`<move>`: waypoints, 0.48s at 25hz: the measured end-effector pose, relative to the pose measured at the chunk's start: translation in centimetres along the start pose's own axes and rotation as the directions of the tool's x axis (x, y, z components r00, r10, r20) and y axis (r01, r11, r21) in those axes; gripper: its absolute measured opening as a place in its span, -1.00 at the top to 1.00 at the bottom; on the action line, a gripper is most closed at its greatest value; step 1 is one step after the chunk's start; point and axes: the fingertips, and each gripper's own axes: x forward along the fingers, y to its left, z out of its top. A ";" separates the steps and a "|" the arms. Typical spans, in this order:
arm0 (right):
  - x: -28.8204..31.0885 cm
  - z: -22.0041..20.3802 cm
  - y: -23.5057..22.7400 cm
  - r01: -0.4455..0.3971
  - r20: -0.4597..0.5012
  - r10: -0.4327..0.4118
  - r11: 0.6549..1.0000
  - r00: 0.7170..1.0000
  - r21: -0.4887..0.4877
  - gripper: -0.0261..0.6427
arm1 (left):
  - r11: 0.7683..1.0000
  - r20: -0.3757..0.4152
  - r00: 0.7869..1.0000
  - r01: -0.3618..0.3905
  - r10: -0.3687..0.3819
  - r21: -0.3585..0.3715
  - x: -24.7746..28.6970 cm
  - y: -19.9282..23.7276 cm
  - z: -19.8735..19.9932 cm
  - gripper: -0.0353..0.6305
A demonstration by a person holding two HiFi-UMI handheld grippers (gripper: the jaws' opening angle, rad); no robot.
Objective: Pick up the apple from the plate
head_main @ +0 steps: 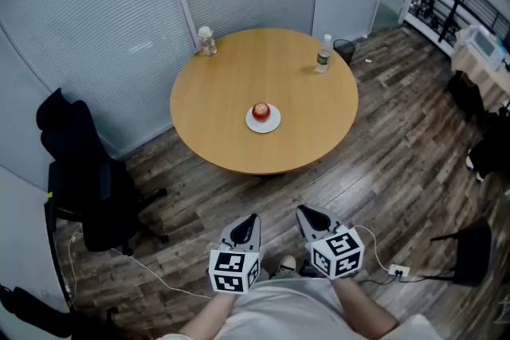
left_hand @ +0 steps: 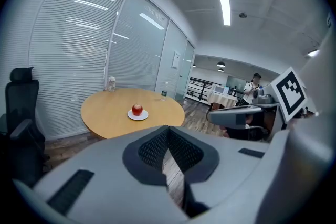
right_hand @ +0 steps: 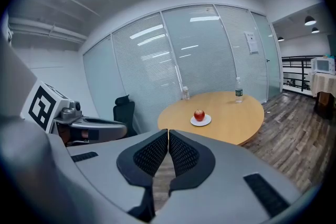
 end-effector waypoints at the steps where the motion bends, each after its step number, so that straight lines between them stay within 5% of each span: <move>1: -0.1 -0.1 -0.4 0.000 -0.002 0.000 1.000 1.000 0.002 0.83 | 1.000 0.002 1.000 0.000 0.000 0.002 0.2 -0.3 0.1 0.89; 12: 3.7 0.7 -4.2 0.029 -0.023 -0.028 0.999 0.999 0.020 0.83 | 0.999 -0.003 0.999 0.037 -0.037 -0.008 5.8 1.2 1.8 0.89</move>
